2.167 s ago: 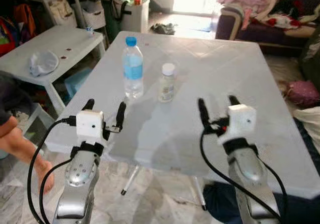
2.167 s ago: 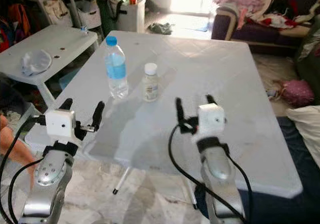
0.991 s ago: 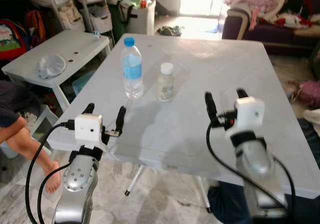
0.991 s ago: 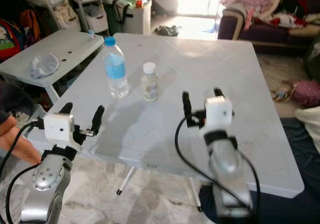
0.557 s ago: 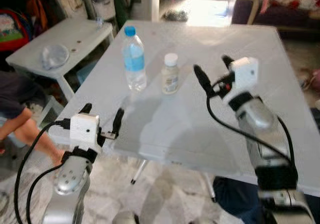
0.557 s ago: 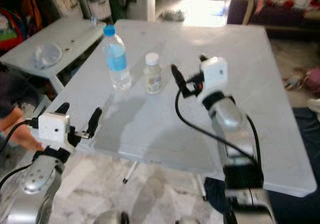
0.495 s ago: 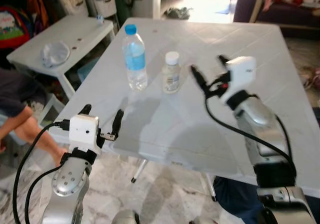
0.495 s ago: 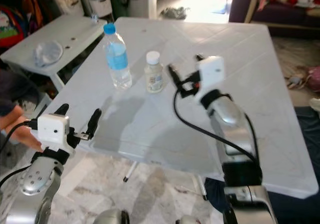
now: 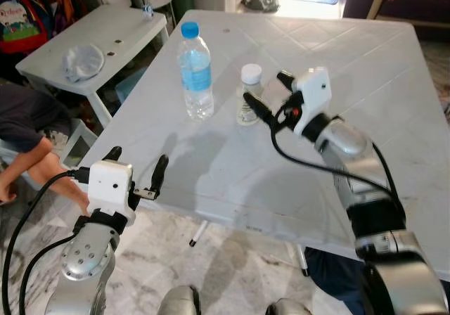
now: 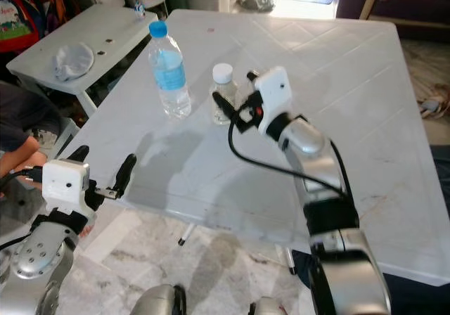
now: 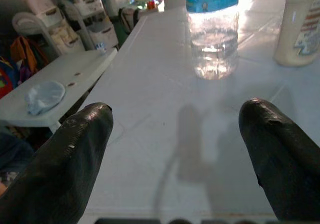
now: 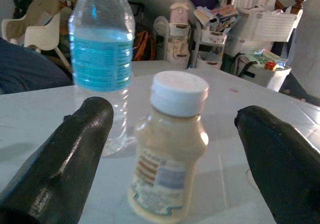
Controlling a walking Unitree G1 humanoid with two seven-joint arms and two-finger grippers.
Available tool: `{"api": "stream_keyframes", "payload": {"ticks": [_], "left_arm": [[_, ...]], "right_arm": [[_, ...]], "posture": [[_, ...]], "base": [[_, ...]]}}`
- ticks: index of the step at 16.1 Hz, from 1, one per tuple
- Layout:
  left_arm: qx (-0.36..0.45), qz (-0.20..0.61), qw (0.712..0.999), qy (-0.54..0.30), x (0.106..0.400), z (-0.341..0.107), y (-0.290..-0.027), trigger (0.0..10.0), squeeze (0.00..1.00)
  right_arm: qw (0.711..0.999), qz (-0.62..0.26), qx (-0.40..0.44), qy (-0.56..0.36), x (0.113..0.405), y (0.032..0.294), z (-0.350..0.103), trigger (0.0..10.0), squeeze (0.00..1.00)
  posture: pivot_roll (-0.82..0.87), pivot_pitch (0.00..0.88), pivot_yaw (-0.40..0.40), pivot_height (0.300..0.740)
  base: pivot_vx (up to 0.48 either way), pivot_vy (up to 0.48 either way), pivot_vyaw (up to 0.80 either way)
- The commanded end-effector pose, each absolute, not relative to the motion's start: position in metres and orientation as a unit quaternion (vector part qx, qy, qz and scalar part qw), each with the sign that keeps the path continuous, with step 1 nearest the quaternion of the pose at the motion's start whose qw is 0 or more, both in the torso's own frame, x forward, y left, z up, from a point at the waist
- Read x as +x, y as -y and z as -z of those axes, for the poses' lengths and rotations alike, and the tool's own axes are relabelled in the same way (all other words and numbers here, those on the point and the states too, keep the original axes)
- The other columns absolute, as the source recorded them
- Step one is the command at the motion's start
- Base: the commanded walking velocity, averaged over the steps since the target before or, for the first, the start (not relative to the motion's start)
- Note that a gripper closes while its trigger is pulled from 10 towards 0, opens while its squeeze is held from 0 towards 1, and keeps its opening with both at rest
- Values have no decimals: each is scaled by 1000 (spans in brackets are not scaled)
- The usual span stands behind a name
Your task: Restocking fridge
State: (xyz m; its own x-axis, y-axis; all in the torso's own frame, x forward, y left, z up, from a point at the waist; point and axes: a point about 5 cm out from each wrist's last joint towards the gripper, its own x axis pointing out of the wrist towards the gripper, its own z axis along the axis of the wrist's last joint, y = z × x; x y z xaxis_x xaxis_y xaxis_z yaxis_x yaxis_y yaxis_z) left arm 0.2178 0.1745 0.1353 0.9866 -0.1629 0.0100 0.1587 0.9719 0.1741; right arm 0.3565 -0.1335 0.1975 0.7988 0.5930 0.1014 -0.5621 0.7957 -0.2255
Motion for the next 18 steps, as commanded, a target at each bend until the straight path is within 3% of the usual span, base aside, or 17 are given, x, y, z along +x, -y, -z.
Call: {"api": "stream_keyframes", "payload": {"ticks": [1, 9, 10, 11, 12, 18], "left_arm": [[88, 79, 993, 12, 215, -139, -178, 10000, 0], [97, 80, 992, 1, 209, -141, -181, 10000, 0], [97, 80, 992, 0, 208, -141, -181, 10000, 0], [97, 80, 992, 0, 208, -141, -181, 10000, 0], [97, 80, 992, 0, 208, -142, -181, 10000, 0], [92, 76, 993, -5, 206, -139, -177, 10000, 0]], "right_arm": [[943, -303, -97, 95, 360, 134, -204, 10000, 0], [931, -340, -90, 97, 384, 126, -221, 10000, 0], [930, -343, -86, 96, 387, 125, -223, 9373, 0], [930, -346, -84, 94, 389, 124, -225, 3333, 0], [927, -354, -85, 95, 390, 122, -227, 0, 0], [912, -389, -95, 87, 393, 113, -224, 0, 0]], "posture": [[159, 154, 99, 740], [184, 174, 107, 740], [186, 175, 104, 740], [187, 176, 103, 740], [188, 177, 101, 740], [185, 176, 82, 740]], "base": [[0, 0, 0], [0, 0, 0], [0, 0, 0], [0, 0, 0], [0, 0, 0], [0, 0, 0]]}}
